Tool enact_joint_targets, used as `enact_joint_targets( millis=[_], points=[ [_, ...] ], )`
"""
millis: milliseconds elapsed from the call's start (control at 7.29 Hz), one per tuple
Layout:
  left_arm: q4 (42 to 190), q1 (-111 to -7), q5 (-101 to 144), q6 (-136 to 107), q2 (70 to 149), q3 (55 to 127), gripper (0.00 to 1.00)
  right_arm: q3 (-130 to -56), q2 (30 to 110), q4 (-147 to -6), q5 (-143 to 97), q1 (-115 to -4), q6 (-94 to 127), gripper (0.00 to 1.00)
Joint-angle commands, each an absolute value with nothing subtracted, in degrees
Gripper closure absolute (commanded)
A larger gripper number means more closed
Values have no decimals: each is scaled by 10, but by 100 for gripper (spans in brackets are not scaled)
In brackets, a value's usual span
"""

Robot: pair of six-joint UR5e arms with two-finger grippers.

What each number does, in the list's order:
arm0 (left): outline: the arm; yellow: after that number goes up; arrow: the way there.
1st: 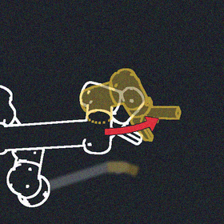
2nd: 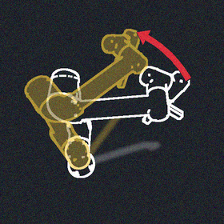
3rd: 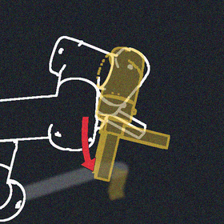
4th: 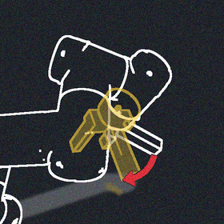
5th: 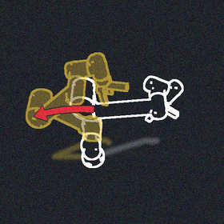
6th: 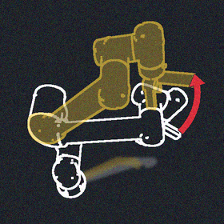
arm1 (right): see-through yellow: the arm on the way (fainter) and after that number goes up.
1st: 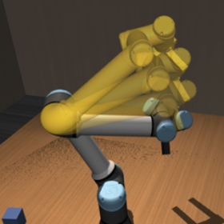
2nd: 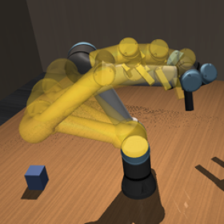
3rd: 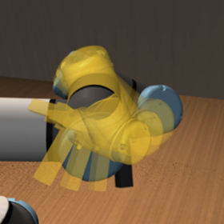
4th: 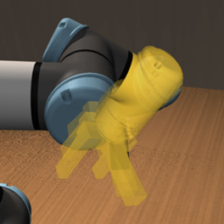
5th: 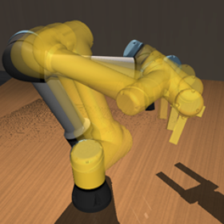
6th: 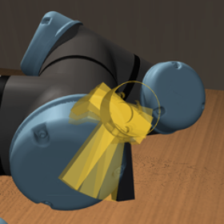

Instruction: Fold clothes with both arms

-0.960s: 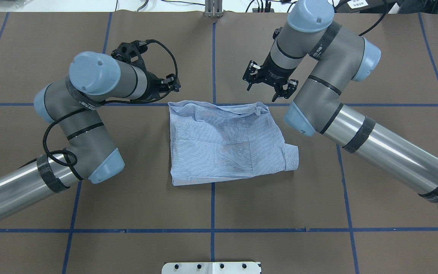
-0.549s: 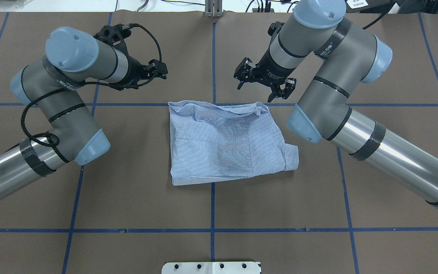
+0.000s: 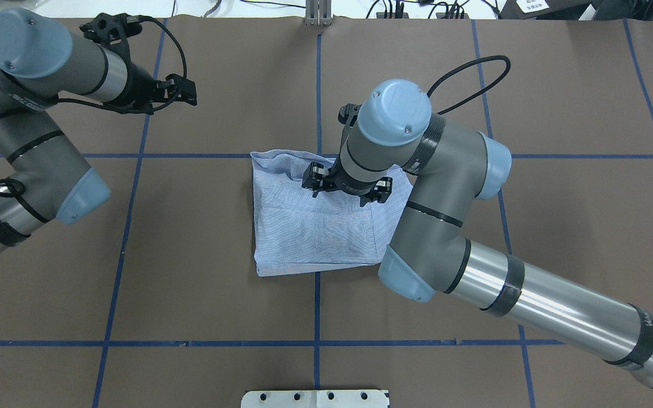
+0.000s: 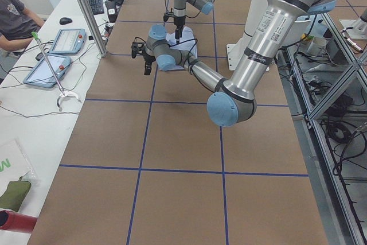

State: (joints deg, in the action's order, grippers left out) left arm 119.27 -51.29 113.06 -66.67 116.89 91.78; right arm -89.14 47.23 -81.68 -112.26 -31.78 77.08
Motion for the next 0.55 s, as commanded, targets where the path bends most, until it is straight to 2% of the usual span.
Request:
enact_joint_targets(
  millis=[0, 137, 411],
  points=[
    [1194, -526, 1148, -654, 1146, 933, 1, -772, 388, -824, -1084, -304, 711, 0],
    [1194, -526, 1148, -654, 1137, 939, 1, -727, 365, -820, -1068, -307, 696, 0],
    [1194, -526, 1147, -655, 1129, 941, 1, -695, 360, -805, -1042, -322, 663, 0]
  ],
)
